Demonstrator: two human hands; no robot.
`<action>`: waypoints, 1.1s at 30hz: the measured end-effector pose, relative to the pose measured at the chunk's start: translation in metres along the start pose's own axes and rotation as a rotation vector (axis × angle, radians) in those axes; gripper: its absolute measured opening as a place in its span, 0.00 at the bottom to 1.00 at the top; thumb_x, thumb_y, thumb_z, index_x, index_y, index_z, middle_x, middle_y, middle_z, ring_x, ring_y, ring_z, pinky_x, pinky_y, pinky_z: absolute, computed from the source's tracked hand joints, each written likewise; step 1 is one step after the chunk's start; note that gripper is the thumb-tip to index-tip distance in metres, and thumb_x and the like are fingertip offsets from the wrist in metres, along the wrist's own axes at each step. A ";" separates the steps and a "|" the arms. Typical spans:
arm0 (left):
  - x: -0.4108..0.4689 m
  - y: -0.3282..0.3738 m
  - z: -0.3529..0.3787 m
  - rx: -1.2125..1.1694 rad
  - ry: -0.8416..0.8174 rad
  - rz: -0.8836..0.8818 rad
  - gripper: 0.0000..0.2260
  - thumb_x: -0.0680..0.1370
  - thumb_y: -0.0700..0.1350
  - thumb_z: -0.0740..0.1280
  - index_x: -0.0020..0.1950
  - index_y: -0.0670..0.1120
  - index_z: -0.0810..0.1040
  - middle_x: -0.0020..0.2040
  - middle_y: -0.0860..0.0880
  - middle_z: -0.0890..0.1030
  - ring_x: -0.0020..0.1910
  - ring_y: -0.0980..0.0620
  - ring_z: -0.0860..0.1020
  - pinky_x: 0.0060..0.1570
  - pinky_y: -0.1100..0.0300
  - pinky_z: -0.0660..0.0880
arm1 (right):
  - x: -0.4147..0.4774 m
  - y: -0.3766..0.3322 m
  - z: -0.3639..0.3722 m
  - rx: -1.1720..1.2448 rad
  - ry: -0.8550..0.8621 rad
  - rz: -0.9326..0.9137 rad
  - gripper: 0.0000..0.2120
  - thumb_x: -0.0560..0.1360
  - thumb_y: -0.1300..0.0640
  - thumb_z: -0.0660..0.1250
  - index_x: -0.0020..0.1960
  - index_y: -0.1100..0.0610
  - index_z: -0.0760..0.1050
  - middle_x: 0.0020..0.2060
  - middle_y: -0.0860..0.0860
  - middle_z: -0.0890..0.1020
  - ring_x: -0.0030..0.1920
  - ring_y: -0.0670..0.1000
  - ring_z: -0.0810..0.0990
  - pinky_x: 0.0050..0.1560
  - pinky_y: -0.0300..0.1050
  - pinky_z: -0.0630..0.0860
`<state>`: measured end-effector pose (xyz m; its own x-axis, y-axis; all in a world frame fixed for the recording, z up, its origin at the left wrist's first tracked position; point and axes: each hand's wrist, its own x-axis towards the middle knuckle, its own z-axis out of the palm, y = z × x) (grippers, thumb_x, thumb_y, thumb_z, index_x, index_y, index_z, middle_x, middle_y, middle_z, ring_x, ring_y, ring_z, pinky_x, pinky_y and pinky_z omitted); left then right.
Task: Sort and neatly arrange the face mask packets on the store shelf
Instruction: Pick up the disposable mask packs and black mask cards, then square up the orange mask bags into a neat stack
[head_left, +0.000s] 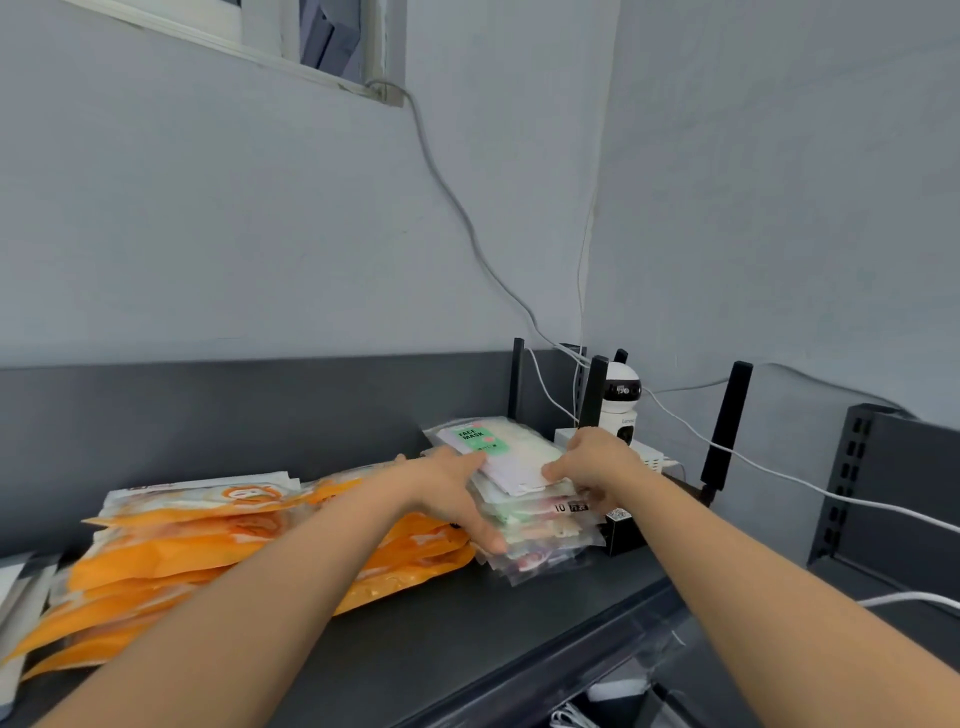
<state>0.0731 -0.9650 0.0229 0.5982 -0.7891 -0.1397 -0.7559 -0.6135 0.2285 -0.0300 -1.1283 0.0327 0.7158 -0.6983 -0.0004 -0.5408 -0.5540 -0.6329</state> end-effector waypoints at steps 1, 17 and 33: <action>0.002 0.002 0.002 0.040 0.058 -0.004 0.51 0.66 0.69 0.70 0.79 0.53 0.48 0.80 0.48 0.52 0.78 0.45 0.51 0.74 0.38 0.44 | -0.002 -0.002 -0.001 -0.227 0.077 -0.049 0.13 0.73 0.52 0.69 0.52 0.57 0.71 0.42 0.53 0.77 0.40 0.55 0.76 0.41 0.48 0.78; -0.044 -0.028 -0.006 0.012 0.497 -0.101 0.29 0.76 0.69 0.54 0.66 0.51 0.75 0.64 0.51 0.77 0.66 0.49 0.72 0.68 0.42 0.61 | -0.033 -0.062 0.032 -0.425 0.317 -0.538 0.11 0.77 0.49 0.63 0.51 0.54 0.81 0.47 0.50 0.84 0.49 0.54 0.81 0.43 0.45 0.76; -0.166 -0.156 0.002 -0.707 0.530 -0.746 0.29 0.80 0.53 0.62 0.77 0.42 0.57 0.74 0.42 0.65 0.70 0.41 0.67 0.61 0.51 0.68 | -0.093 -0.151 0.144 -0.252 -0.298 -0.803 0.19 0.83 0.47 0.53 0.37 0.52 0.70 0.41 0.49 0.76 0.46 0.51 0.74 0.42 0.46 0.69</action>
<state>0.0907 -0.7385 0.0085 0.9962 -0.0227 -0.0837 0.0503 -0.6347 0.7711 0.0488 -0.9147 0.0166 0.9867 0.0705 0.1465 0.1171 -0.9332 -0.3398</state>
